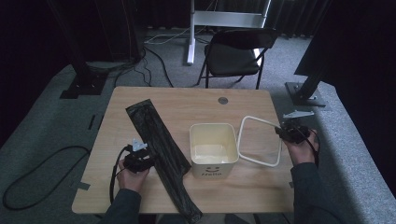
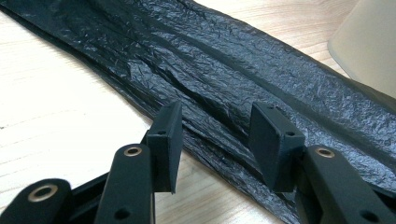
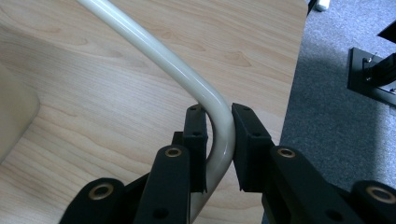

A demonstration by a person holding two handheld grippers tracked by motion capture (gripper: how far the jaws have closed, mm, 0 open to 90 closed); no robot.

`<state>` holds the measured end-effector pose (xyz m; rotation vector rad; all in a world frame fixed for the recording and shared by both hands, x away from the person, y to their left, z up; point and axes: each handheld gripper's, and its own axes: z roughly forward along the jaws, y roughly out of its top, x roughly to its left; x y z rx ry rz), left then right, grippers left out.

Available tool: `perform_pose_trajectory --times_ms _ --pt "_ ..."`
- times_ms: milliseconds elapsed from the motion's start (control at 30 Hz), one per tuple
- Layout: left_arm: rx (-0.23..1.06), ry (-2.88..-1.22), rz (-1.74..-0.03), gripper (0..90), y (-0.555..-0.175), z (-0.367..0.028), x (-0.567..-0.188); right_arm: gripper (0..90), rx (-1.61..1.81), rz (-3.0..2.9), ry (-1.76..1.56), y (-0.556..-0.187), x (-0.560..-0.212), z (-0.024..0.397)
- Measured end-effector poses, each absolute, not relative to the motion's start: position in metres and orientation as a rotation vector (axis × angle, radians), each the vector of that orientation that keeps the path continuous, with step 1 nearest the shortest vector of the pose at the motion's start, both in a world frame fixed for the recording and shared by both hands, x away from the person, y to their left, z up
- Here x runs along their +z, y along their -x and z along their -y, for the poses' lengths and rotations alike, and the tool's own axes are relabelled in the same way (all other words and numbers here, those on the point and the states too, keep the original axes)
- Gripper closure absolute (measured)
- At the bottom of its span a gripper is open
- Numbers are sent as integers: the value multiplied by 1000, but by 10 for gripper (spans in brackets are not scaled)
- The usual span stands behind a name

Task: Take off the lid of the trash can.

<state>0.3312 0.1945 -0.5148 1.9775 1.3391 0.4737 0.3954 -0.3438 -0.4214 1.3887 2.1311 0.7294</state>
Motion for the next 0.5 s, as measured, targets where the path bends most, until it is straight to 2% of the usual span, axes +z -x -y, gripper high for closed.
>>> perform_pose_trajectory --times_ms 500 --pt "472 -1979 -1340 553 -331 -194 -515 770 700 -2170 -1399 -396 -442 345"
